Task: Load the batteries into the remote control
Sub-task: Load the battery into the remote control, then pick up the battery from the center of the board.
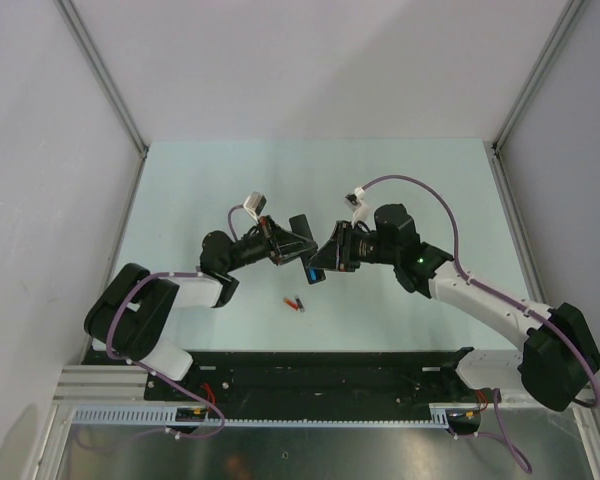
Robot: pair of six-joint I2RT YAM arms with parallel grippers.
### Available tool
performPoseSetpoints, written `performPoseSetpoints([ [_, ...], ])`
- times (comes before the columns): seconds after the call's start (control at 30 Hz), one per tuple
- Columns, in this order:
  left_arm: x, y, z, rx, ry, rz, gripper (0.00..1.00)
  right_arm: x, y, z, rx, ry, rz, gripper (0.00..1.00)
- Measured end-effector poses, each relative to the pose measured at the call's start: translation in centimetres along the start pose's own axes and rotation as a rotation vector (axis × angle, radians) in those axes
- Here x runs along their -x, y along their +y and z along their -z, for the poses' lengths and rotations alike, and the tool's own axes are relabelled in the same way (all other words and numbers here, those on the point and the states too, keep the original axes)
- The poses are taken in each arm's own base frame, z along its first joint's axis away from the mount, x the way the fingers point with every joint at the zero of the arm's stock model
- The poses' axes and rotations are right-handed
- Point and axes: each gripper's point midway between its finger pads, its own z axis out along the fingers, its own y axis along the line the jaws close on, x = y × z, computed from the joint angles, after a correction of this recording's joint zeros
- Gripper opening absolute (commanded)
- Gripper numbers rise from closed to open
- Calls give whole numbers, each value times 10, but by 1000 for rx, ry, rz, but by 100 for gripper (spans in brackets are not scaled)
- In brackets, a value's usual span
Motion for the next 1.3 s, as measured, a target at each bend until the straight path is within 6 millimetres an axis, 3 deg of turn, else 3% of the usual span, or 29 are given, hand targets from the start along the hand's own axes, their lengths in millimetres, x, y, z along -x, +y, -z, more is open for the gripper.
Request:
performPoseSetpoints([
  [0.07, 0, 0, 0, -1, 0, -1, 0, -1, 0, 0, 1, 3, -4, 17],
  [0.13, 0, 0, 0, 0, 1, -1, 0, -1, 0, -1, 2, 5, -8, 21],
  [0.17, 0, 0, 1, 1, 1, -1, 0, -1, 0, -2, 2, 4, -10, 38],
  [0.27, 1, 0, 1, 2, -1, 2, 0, -1, 1, -3, 7, 3, -8, 63],
  [0.37, 1, 0, 0, 0, 0, 1, 0, -2, 1, -3, 7, 6, -12, 72],
  [0.5, 3, 0, 1, 1, -5, 0, 0, 8, 6, 10, 11, -35, -4, 75],
  [0.7, 13, 5, 12, 20, -51, -1, 0, 39, 8, 52, -46, -186, 63, 72],
  [0.83, 20, 1, 31, 24, -105, -24, 0, 45, -19, 57, -185, -237, 103, 67],
  [0.93, 23, -6, 50, 23, -152, -84, 0, 37, -60, 38, -332, -203, 111, 65],
  [1.13, 12, -7, 80, 92, -217, -196, 0, -18, -142, -10, -579, 25, 165, 62],
  [1.23, 9, -6, 91, 131, -244, -233, 0, -36, -158, -28, -636, 121, 229, 62],
  [1.3, 9, -6, 96, 151, -253, -246, 0, -45, -157, -37, -646, 151, 283, 62],
])
